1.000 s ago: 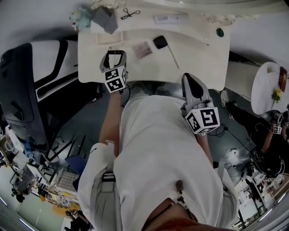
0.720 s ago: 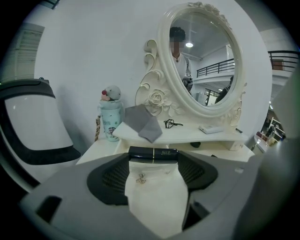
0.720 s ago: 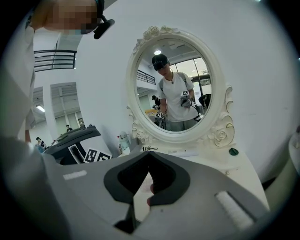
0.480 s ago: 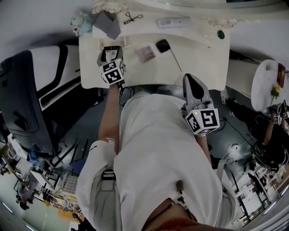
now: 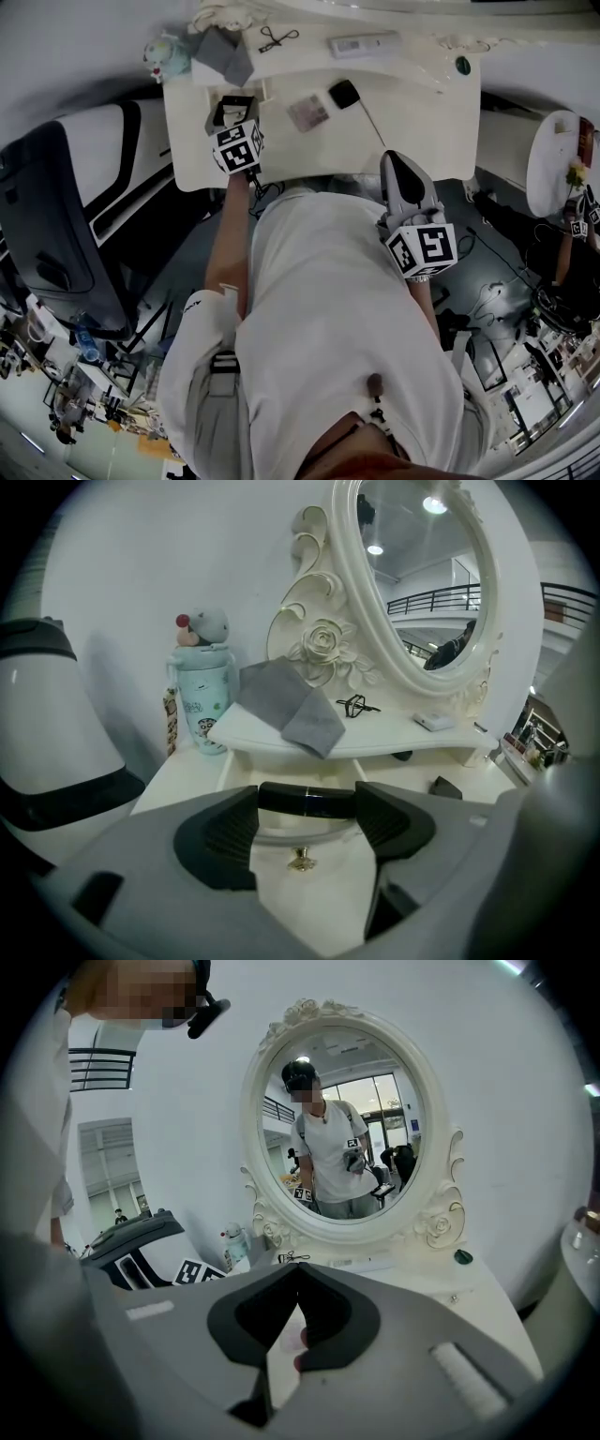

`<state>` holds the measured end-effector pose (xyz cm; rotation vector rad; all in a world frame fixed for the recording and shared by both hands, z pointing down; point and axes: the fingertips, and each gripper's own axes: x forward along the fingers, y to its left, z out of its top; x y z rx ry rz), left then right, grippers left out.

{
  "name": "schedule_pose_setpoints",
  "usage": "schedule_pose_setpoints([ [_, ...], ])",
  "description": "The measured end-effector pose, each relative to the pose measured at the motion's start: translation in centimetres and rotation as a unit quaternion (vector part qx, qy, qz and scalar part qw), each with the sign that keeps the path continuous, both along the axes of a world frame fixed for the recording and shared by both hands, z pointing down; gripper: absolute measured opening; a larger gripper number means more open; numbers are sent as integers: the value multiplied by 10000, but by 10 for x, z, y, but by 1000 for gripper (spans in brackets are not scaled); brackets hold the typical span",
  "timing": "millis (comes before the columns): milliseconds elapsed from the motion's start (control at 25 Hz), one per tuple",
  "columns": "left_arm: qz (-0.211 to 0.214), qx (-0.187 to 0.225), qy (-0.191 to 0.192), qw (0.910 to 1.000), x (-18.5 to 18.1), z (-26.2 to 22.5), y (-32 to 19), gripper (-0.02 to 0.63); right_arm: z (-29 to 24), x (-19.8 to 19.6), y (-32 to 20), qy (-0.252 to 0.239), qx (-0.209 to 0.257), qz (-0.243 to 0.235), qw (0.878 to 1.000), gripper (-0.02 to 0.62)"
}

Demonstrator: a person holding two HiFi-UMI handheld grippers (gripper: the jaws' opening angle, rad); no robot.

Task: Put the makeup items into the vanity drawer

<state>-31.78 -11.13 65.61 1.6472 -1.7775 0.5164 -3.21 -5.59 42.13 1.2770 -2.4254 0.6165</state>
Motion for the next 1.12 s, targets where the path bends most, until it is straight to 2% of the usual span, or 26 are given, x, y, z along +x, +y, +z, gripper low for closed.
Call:
schedule_pose_setpoints([
  [440, 123, 82, -51, 9999, 0, -2, 3, 310, -1, -4, 7, -29, 32, 110, 9999, 8],
  [680, 23, 427, -302, 9986, -3, -27, 13, 159, -2, -1, 15, -137, 74, 48, 9999, 8],
  [880, -90, 750, -738, 9944, -1, -56, 27, 8, -5, 5, 22, -323, 139, -123, 9993, 8],
  [1120, -79, 1043, -912, 9903, 29, -94, 57, 7, -9, 19, 28, -642, 212, -400, 9969, 8],
])
